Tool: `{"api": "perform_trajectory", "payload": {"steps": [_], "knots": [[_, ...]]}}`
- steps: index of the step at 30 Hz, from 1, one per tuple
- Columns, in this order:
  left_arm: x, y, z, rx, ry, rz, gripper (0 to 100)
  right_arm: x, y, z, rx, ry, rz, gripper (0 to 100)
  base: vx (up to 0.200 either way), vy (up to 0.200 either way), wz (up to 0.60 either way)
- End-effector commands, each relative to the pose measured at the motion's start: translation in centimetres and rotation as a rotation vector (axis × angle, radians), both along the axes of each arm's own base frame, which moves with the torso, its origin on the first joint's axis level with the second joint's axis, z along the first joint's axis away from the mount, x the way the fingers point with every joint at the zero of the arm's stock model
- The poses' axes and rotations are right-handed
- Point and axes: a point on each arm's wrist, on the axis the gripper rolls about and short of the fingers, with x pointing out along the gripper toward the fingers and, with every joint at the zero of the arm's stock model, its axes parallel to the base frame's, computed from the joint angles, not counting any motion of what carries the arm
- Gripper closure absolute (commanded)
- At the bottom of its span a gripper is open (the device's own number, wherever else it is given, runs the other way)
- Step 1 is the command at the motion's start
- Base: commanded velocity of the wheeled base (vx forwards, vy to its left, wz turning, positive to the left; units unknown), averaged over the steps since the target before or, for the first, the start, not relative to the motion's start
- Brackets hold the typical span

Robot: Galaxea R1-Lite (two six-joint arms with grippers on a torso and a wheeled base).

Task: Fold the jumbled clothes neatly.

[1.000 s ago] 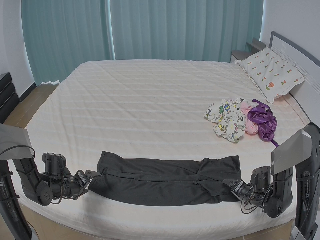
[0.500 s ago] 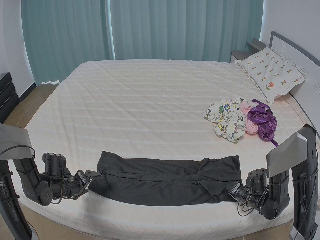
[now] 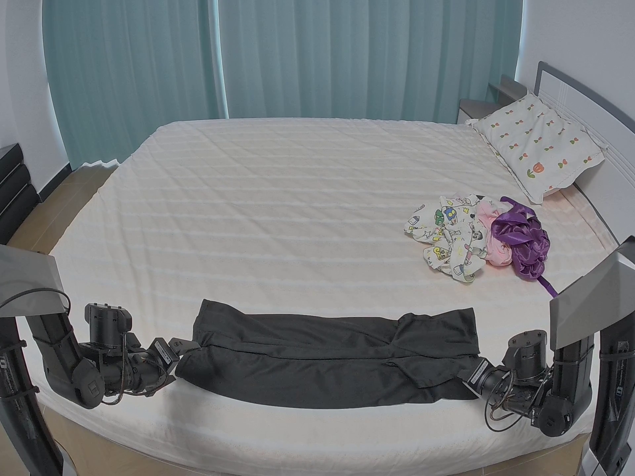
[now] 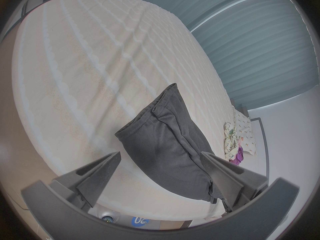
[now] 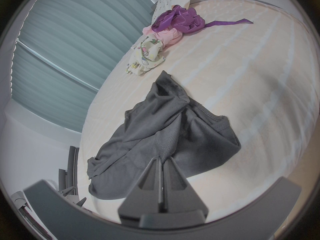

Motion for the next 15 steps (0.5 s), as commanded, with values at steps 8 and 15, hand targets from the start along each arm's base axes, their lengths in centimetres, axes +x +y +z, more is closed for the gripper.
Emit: {"api": "perform_trajectory", "payload": {"steps": [8,15], "knots": [[0.1,0.0,-0.1,0.000,0.004,0.000,0,-2.3,-0.7,2.8,0.058,-0.014,0.066,100,0.000,0.000,0.00],[0.1,0.0,-0.1,0.000,0.004,0.000,0,-2.7,-0.3,2.7,0.049,0.006,0.093,100,0.000,0.000,0.00]]}}
